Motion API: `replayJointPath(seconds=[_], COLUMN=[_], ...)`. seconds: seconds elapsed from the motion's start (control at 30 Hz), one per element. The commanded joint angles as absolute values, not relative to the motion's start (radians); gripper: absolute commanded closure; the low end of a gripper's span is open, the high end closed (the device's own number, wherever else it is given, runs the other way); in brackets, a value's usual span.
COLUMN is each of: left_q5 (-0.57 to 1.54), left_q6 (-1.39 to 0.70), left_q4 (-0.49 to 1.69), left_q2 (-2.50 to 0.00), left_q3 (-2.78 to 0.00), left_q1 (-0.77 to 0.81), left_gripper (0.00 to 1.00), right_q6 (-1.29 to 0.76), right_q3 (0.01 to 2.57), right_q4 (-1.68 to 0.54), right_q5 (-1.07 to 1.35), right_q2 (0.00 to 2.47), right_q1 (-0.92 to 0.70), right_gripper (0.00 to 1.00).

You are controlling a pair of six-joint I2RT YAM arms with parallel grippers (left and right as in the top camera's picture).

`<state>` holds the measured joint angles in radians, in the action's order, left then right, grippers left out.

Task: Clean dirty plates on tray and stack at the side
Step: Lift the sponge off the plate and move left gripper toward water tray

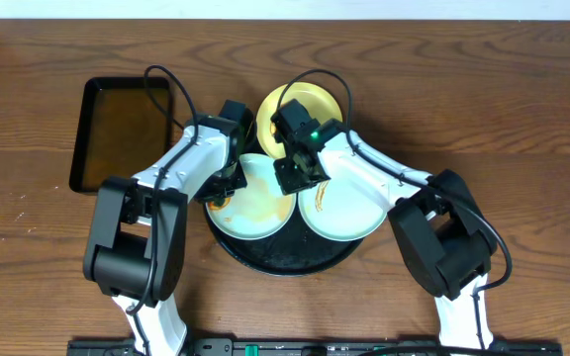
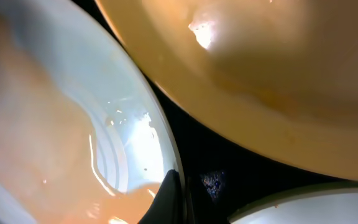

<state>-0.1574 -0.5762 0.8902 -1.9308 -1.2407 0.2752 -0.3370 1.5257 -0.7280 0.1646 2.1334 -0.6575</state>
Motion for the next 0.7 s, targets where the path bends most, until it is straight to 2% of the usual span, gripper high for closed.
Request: replayJointPath(seconds=[0.0, 0.27, 0.57, 0.67], left_q5=[-0.294, -0.219, 0.184, 0.24], left_q6=[-0.581, -0.582, -0.578, -0.577], left_q4=[0.908, 0.9, 0.782, 0.783], left_q2=[-1.882, -1.76, -1.839, -1.877], left_q3=[-1.251, -1.25, -1.191, -1.191], left_q1=[0.248, 0.248, 0.248, 0.249], left_gripper=[0.93, 0.93, 0.92, 0.92], right_q6=[-0.343, -0.344, -0.344, -0.343], right_q3=[1.517, 1.517, 1.517, 1.517], right_q4=[-0.741, -0.74, -0.74, -0.74], right_q5=[0.125, 0.125, 0.125, 0.125], right_q2=[2.146, 2.146, 2.146, 2.146], right_q1=[-0.649, -0.649, -0.649, -0.649], right_gripper=[0.99, 0.99, 0.99, 0.99])
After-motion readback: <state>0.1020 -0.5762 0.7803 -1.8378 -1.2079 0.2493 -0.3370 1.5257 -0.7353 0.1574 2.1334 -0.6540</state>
